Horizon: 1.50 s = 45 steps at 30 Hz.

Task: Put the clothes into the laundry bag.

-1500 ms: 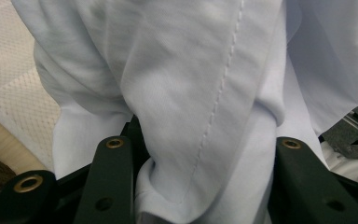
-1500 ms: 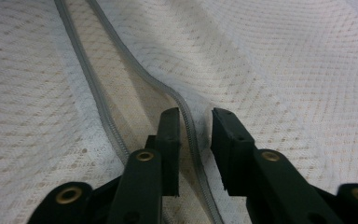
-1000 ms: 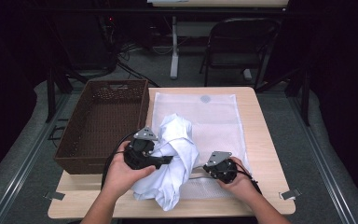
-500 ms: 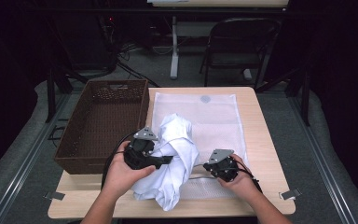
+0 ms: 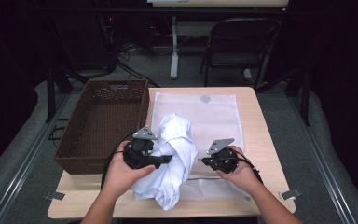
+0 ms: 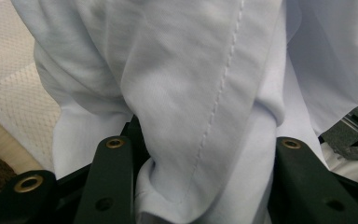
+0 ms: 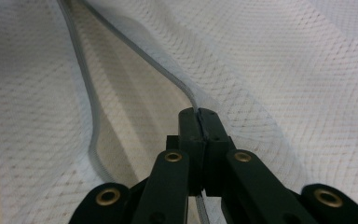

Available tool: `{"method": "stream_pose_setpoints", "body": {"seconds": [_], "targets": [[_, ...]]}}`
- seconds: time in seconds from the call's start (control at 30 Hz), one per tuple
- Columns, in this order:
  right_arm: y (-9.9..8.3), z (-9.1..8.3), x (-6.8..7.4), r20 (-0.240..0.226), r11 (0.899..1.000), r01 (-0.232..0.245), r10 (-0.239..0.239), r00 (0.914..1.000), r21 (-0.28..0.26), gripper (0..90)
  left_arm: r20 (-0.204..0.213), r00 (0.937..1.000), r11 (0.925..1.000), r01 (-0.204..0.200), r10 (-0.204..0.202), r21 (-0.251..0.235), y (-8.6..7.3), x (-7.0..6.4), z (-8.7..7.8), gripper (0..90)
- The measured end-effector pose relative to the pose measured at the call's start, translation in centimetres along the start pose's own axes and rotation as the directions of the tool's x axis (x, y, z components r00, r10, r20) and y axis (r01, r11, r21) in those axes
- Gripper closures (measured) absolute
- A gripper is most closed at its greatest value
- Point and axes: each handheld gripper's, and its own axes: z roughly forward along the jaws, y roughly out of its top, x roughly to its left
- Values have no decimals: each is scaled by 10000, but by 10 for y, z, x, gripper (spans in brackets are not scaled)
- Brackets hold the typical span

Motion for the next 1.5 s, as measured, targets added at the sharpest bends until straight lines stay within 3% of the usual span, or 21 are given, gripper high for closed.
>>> {"method": "stream_pose_setpoints", "body": {"seconds": [0.33, 0.73, 0.9, 1.2, 1.5], "targets": [[23, -7, -16, -314, 9996, -173, 165, 9994, -235, 895, -26, 10000, 10000, 21, -21, -12, -1, 2, 0, 587], [42, -17, -29, 68, 9975, -301, 306, 9995, -645, 895, -10, 10000, 9999, -18, 18, -148, -1, -2, -2, 587], [52, -21, -33, 122, 9980, -157, 165, 9998, -617, 895, 29, 10000, 9999, 18, -17, -106, -2, -1, -1, 588], [65, -25, -42, 167, 9965, -339, 352, 9992, -771, 895, 99, 9999, 10000, 21, -20, -82, -2, -2, 1, 588], [71, -29, -50, 198, 9935, -545, 568, 9982, -1002, 895, 89, 9997, 9996, -247, 246, 109, -1, -6, 5, 588]]}}
